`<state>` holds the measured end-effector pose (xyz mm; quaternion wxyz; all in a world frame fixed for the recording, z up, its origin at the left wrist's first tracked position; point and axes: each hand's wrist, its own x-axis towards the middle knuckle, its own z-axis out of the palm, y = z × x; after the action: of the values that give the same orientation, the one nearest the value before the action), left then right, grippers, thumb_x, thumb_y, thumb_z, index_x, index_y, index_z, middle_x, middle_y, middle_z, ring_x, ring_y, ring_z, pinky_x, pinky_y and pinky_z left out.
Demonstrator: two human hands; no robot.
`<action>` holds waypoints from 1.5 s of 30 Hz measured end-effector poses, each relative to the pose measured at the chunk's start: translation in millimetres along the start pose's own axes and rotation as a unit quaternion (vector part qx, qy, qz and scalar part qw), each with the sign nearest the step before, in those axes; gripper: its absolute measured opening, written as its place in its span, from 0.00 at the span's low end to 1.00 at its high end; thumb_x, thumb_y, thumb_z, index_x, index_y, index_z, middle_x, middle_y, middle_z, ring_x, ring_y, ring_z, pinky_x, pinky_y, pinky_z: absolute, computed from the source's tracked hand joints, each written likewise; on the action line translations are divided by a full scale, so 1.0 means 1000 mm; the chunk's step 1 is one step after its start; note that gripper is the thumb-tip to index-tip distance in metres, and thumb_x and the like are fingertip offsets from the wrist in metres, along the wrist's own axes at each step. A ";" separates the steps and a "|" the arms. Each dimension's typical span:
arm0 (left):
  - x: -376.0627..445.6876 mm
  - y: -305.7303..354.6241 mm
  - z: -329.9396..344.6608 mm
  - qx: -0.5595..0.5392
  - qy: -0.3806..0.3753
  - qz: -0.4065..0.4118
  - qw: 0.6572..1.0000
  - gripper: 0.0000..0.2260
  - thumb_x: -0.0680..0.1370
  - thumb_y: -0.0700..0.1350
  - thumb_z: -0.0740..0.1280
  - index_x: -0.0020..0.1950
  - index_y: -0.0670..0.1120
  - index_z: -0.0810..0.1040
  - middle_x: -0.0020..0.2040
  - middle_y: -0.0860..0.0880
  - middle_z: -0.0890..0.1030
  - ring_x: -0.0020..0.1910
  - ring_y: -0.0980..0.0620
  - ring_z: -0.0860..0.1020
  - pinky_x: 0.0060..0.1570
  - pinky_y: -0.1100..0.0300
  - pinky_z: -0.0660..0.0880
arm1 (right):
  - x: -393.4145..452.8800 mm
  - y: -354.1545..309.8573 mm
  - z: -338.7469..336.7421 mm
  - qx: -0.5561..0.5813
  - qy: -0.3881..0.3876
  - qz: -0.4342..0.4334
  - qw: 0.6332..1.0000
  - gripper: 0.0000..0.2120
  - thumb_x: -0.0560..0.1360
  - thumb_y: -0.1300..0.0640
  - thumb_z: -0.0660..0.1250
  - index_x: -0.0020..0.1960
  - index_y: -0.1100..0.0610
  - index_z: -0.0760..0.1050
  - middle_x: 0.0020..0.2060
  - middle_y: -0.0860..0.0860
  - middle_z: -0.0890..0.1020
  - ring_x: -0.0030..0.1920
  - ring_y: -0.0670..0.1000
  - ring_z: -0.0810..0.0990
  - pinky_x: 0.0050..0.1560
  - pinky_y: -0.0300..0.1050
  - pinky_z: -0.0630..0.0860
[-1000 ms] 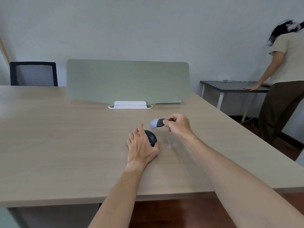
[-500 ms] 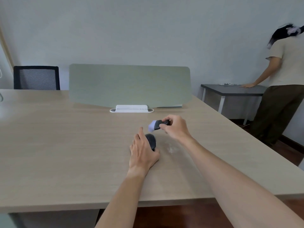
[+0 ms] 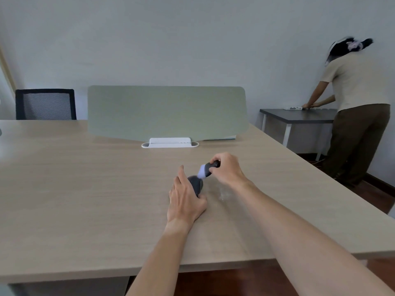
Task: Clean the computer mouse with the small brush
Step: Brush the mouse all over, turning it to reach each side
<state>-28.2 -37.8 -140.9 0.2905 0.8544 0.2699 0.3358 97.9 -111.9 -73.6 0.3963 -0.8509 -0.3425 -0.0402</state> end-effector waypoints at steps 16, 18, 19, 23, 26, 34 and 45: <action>0.000 0.003 -0.002 0.053 0.004 -0.015 0.998 0.43 0.65 0.41 0.64 0.78 0.43 0.50 0.61 0.44 0.74 0.63 0.42 0.71 0.65 0.51 0.63 | 0.001 0.006 -0.008 0.063 0.052 0.039 0.996 0.09 0.66 0.67 0.62 0.41 0.60 0.80 0.36 0.52 0.81 0.38 0.52 0.76 0.32 0.39 0.71; 0.000 0.003 -0.002 0.056 0.002 -0.014 0.998 0.43 0.65 0.41 0.64 0.78 0.44 0.50 0.61 0.45 0.74 0.63 0.43 0.70 0.65 0.52 0.62 | 0.002 0.004 -0.007 0.104 0.069 0.043 0.991 0.07 0.68 0.66 0.64 0.41 0.60 0.81 0.33 0.49 0.79 0.36 0.49 0.74 0.28 0.31 0.68; 0.000 0.003 -0.002 0.054 -0.001 -0.013 0.998 0.43 0.65 0.41 0.64 0.78 0.44 0.50 0.61 0.45 0.74 0.63 0.43 0.70 0.65 0.52 0.62 | 0.002 0.003 -0.006 0.112 0.067 0.039 0.991 0.05 0.69 0.64 0.66 0.42 0.60 0.81 0.32 0.48 0.78 0.35 0.49 0.74 0.27 0.29 0.67; -0.001 0.003 -0.004 0.040 -0.005 -0.011 0.999 0.43 0.66 0.40 0.65 0.78 0.44 0.50 0.62 0.45 0.73 0.65 0.43 0.69 0.67 0.53 0.62 | -0.001 0.004 0.000 0.105 0.001 0.033 0.994 0.06 0.69 0.62 0.70 0.45 0.57 0.82 0.34 0.50 0.79 0.35 0.51 0.76 0.33 0.36 0.71; -0.001 0.003 -0.004 0.041 -0.004 -0.010 0.999 0.43 0.65 0.40 0.64 0.78 0.43 0.50 0.62 0.45 0.73 0.65 0.43 0.70 0.67 0.52 0.63 | -0.001 0.007 -0.002 0.028 -0.017 0.032 0.999 0.05 0.67 0.63 0.68 0.41 0.59 0.82 0.34 0.50 0.80 0.37 0.51 0.76 0.31 0.37 0.70; 0.001 0.002 -0.003 0.034 -0.005 -0.014 0.999 0.43 0.65 0.40 0.64 0.78 0.44 0.50 0.62 0.45 0.73 0.65 0.42 0.69 0.67 0.53 0.62 | 0.004 0.004 -0.005 0.045 0.025 0.023 0.998 0.06 0.69 0.63 0.68 0.45 0.60 0.81 0.40 0.55 0.82 0.41 0.54 0.78 0.38 0.43 0.74; 0.001 -0.001 -0.001 0.012 0.001 -0.005 1.000 0.42 0.66 0.39 0.64 0.78 0.43 0.52 0.63 0.44 0.74 0.65 0.42 0.71 0.67 0.51 0.66 | 0.002 0.001 -0.017 -0.001 -0.010 0.048 0.999 0.12 0.66 0.67 0.62 0.41 0.60 0.83 0.36 0.52 0.80 0.40 0.54 0.77 0.35 0.39 0.71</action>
<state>-28.9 -36.1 -140.2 0.2820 0.8560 0.2782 0.3322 103.8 -123.3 -62.1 0.3932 -0.8673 -0.3050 -0.0133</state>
